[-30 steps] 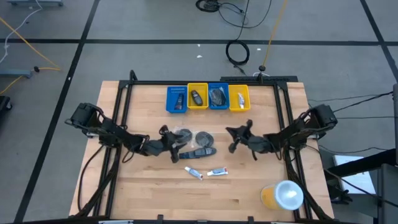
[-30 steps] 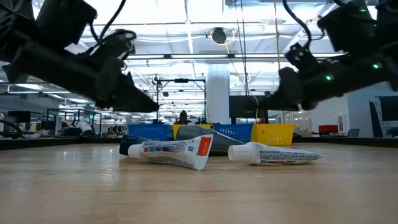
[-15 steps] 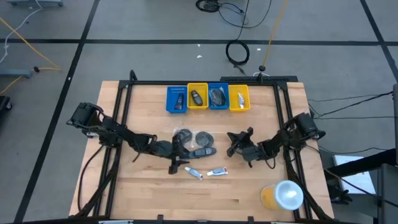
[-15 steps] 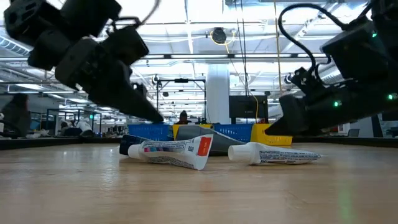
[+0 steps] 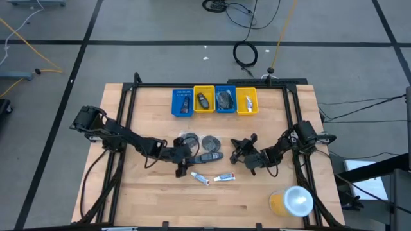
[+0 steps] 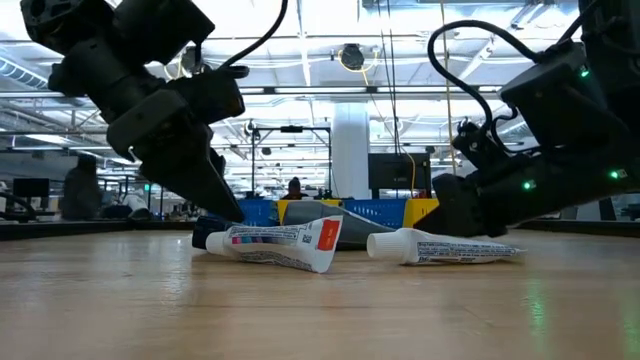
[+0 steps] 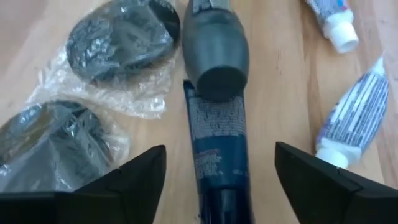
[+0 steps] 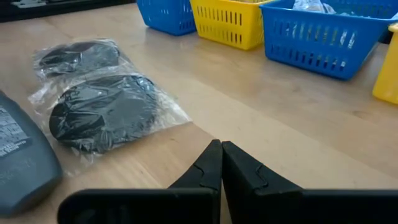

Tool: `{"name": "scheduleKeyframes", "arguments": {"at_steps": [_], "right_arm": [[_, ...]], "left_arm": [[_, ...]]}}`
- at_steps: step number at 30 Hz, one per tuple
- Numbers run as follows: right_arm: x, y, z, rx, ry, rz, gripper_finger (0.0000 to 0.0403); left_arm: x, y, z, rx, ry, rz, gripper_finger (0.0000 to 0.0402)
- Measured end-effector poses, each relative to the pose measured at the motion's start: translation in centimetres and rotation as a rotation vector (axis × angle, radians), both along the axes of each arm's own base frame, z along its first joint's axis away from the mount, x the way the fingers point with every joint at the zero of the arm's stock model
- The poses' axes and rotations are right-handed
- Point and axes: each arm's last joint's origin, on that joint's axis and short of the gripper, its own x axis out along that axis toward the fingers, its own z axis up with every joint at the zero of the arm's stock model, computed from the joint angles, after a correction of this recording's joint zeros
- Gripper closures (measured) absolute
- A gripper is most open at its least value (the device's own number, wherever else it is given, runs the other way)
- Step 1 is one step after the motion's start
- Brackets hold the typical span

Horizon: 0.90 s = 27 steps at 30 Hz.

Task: Pick & Place Travel size toiletries
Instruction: Put the blue shave cream into the left blue bin

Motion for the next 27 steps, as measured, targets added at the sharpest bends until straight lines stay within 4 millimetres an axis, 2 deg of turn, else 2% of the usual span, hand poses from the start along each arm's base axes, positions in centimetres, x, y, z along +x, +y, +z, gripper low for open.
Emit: {"name": "scheduleKeyframes", "arguments": {"at_steps": [5, 10, 17, 27], "right_arm": [[0.0, 0.0, 0.0, 0.000, 0.000, 0.000, 0.0403], [0.0, 0.0, 0.0, 0.001, 0.000, -0.001, 0.0403], [0.0, 0.0, 0.0, 0.002, -0.005, 0.000, 0.0403], [0.0, 0.0, 0.0, 0.002, -0.005, 0.000, 0.0403]], "left_arm": [[-0.1, -0.4, 0.0, 0.010, -0.001, -0.008, 0.0157], [-0.2, -1.0, -0.2, 0.034, -0.003, -0.021, 0.0178], [-0.1, -1.2, -1.3, 0.074, 0.018, -0.018, 0.0183], [0.0, -1.2, -1.3, 0.082, 0.010, -0.019, 0.0183]]}}
